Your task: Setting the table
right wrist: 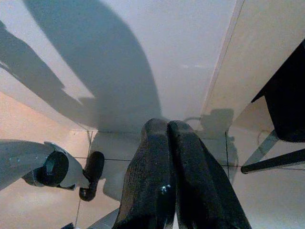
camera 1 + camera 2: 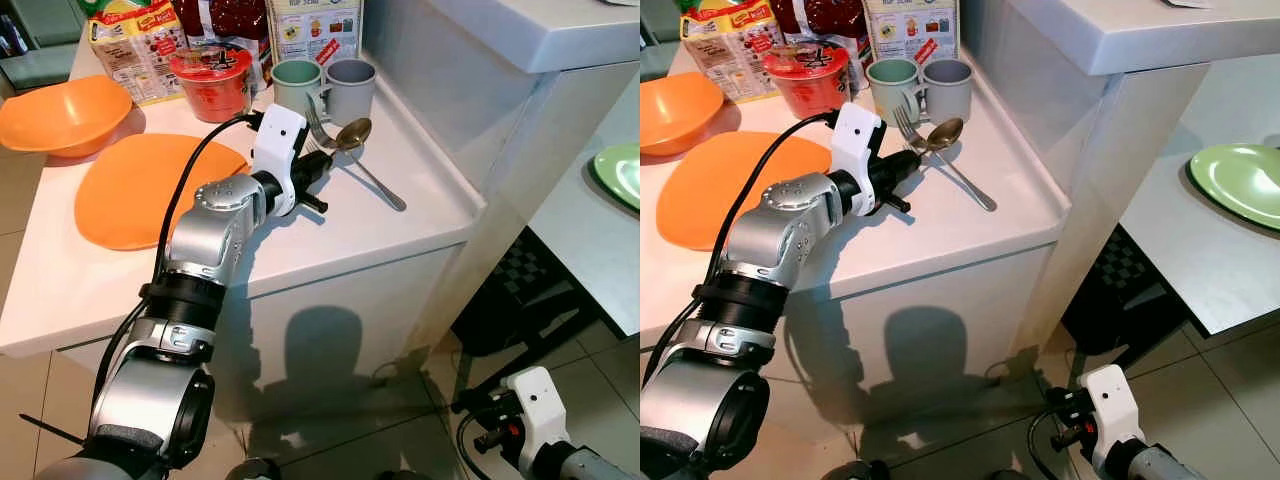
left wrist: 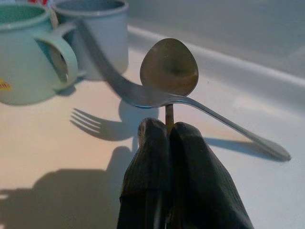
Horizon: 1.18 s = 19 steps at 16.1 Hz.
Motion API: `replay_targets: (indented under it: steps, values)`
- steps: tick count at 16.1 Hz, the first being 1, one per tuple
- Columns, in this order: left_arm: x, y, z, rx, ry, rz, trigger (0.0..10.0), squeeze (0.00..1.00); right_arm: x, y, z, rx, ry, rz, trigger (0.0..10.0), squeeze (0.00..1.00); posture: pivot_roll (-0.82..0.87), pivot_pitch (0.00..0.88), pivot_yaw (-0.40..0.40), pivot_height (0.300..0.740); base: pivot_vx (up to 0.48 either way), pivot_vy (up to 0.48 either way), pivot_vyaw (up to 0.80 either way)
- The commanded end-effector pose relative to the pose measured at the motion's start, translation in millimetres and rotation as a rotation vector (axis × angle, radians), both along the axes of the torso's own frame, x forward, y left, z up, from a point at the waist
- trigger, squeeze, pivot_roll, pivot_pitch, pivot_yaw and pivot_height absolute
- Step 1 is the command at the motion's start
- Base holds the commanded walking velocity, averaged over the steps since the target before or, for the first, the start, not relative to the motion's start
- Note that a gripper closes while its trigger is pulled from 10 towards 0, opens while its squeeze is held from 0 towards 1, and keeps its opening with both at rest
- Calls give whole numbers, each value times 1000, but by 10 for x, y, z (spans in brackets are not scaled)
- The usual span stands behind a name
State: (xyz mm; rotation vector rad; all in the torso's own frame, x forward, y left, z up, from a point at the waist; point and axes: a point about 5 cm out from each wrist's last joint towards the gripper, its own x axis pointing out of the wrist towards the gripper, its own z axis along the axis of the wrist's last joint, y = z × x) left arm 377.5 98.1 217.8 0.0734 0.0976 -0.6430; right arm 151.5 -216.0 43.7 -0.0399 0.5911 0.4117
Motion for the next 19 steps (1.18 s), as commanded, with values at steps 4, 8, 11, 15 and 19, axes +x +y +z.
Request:
replay_targets:
  steps: [4,8,11,15,19]
  values:
    - [58,44,241,-20,-66,28,0,0,-4,-14,-25,-7,0,-11,10000,0,-128,72,31,740,0,0,0]
    - [120,76,336,-11,-91,52,0,0,-11,-10,-39,-4,6,-10,10000,0,-127,69,31,740,0,0,0]
    - [194,125,356,19,-96,79,0,0,-17,-9,-42,-5,8,-9,10000,0,-129,65,31,740,0,0,0]
    - [273,191,381,33,-101,107,0,0,-32,-9,-43,-5,10,-11,10000,0,-134,69,33,740,0,0,0]
    - [289,183,407,32,-108,102,0,0,-43,-9,-42,-4,12,-12,10000,0,-134,71,34,740,0,0,0]
